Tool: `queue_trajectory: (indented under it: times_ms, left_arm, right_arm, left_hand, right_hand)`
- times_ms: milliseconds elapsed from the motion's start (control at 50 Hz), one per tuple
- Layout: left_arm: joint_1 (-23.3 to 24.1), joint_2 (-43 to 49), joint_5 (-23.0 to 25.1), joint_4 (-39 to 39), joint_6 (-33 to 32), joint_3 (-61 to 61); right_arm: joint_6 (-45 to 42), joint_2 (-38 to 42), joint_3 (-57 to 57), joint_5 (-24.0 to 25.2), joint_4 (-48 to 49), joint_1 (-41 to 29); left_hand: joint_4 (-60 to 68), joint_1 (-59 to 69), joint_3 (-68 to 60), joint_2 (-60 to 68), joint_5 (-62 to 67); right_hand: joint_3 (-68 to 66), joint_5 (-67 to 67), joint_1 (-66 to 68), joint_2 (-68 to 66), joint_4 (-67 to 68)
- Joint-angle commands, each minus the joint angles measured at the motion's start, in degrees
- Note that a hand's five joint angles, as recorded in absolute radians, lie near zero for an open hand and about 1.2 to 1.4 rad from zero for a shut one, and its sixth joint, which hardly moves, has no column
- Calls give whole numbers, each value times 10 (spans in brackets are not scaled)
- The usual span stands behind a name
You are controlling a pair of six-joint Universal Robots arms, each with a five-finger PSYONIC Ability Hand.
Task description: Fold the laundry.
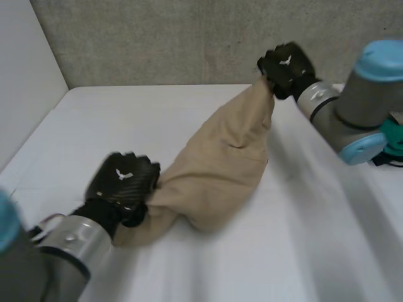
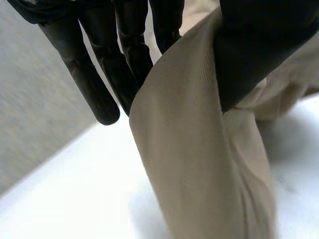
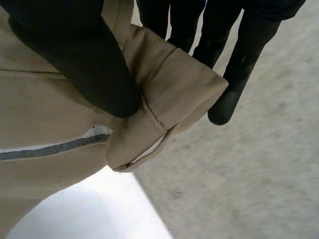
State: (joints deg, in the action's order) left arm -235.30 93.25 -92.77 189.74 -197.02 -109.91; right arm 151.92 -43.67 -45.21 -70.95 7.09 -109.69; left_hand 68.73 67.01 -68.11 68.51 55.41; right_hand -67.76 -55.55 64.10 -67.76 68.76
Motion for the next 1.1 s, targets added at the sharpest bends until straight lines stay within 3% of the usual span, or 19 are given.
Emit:
queue_trajectory:
  times_ms: [20,40,60,120,160,300,400,560,620,700,780,860,1000,1080,1100]
  left_arm:
    - [6,166,-17,17,-5,70]
    - [4,185,-29,14,-5,86]
    - [3,188,-35,12,-5,94]
    - [2,171,-66,-1,-3,109]
    - [1,145,-78,-9,-1,109]
    - [-18,7,-85,-35,14,70]
    - [-40,-69,-30,-70,49,23]
    - [-100,-94,29,-147,153,-9]
    - [-126,-76,37,-172,194,-8]
    - [-154,-32,58,-205,226,4]
    - [-161,7,86,-232,241,13]
    - [-160,41,94,-230,244,29]
    - [-143,118,95,-227,253,70]
    - [-131,148,88,-220,251,88]
    - [-129,156,80,-216,250,98]
  right_arm:
    - [6,142,101,-20,16,-15]
    - [6,157,114,-35,21,-17]
    - [5,161,117,-44,25,-19]
    - [7,146,107,-70,34,-23]
    - [8,123,93,-76,31,-23]
    - [50,-66,-61,-79,-4,-10]
    - [71,-209,-176,-79,-91,5]
    - [120,-304,-306,-55,-294,27]
    - [144,-317,-377,-8,-335,28]
    - [167,-328,-467,63,-303,26]
    - [212,-329,-533,71,-221,10]
    - [266,-304,-563,48,-131,-13]
    - [290,-260,-551,-38,-25,-61]
    - [276,-218,-520,-69,-1,-83]
    - [271,-200,-505,-79,6,-92]
  left_hand:
    - [-48,-31,42,-46,-15]
    - [-212,-195,206,-210,-179]
    - [-298,-281,292,-296,-265]
    - [-542,-525,536,-540,-509]
    - [-587,-570,581,-585,-554]
    - [-587,-570,581,-585,-554]
    - [-587,-570,581,-585,-554]
    - [-587,-570,581,-585,-554]
    - [-587,-570,581,-585,-554]
    - [-587,-570,581,-585,-554]
    - [-587,-570,581,-585,-554]
    - [-574,-556,567,-571,-540]
    - [-410,-393,404,-408,-377]
    - [-269,-252,263,-267,-236]
    - [-147,-130,141,-145,-114]
  right_hand:
    - [188,165,-151,188,-198]
    - [485,463,-449,485,-495]
    - [578,556,-541,578,-588]
    - [578,556,-541,578,-588]
    - [578,556,-541,578,-588]
    - [578,556,-541,578,-588]
    - [578,556,-541,578,-588]
    - [578,556,-541,578,-588]
    - [556,534,-519,556,-566]
    - [448,426,-412,448,-458]
    - [394,372,-358,394,-404]
    - [379,357,-342,379,-389]
    - [386,364,-349,386,-396]
    - [382,360,-346,383,-392]
    - [376,354,-339,376,-386]
